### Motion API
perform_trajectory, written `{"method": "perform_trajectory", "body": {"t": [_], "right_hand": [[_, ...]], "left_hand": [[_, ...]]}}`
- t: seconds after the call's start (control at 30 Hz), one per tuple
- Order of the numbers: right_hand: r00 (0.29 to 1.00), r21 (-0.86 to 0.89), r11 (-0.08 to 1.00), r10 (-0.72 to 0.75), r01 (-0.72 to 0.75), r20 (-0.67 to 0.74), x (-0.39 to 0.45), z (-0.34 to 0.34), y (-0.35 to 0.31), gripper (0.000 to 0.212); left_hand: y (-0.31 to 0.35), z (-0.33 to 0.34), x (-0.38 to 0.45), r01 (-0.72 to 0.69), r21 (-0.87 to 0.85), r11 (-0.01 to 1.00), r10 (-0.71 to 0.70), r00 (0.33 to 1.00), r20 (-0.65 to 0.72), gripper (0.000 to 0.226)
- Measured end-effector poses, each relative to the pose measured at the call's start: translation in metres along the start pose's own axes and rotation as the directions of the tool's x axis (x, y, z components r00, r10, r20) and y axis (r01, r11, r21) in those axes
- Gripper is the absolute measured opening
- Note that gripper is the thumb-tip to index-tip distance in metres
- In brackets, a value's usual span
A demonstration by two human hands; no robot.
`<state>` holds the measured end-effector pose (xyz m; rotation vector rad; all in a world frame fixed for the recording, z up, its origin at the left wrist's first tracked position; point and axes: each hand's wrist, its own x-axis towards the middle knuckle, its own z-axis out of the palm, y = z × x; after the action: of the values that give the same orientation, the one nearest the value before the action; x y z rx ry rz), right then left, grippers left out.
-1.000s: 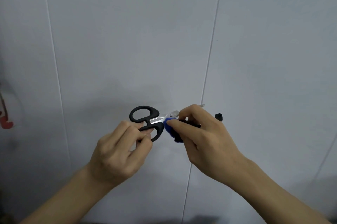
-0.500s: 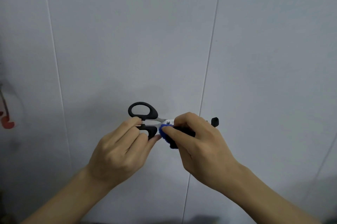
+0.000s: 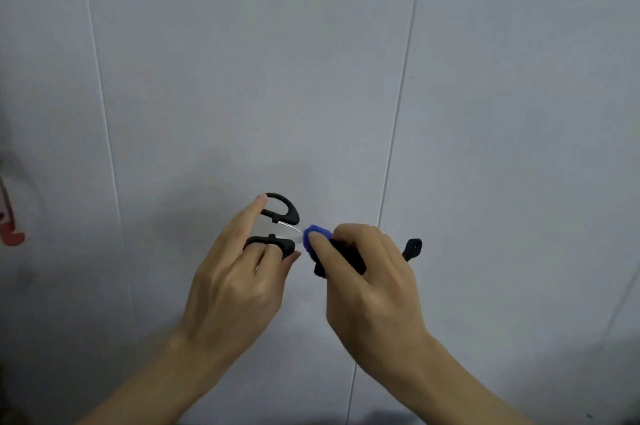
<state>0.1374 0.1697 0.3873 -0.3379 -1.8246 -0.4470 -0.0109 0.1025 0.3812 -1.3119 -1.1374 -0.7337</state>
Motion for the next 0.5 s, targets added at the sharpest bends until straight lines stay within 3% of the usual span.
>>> {"method": "perform_trajectory", "body": {"t": [0.17, 0.5], "right_hand": [[0.999, -0.024, 0.999, 0.033, -0.034, -0.032, -0.006, 0.017, -0.004, 0.021], [0.945, -0.035, 0.945, 0.327, -0.326, 0.033, -0.018, 0.023, 0.035, 0.028]], "left_hand": [[0.006, 0.001, -0.002, -0.012, -0.006, 1.0, 0.013, 1.0, 0.028, 0.038], [-0.006, 0.004, -0.01, 0.099, -0.029, 0.995, -0.096, 0.992, 0.084, 0.028]]}}
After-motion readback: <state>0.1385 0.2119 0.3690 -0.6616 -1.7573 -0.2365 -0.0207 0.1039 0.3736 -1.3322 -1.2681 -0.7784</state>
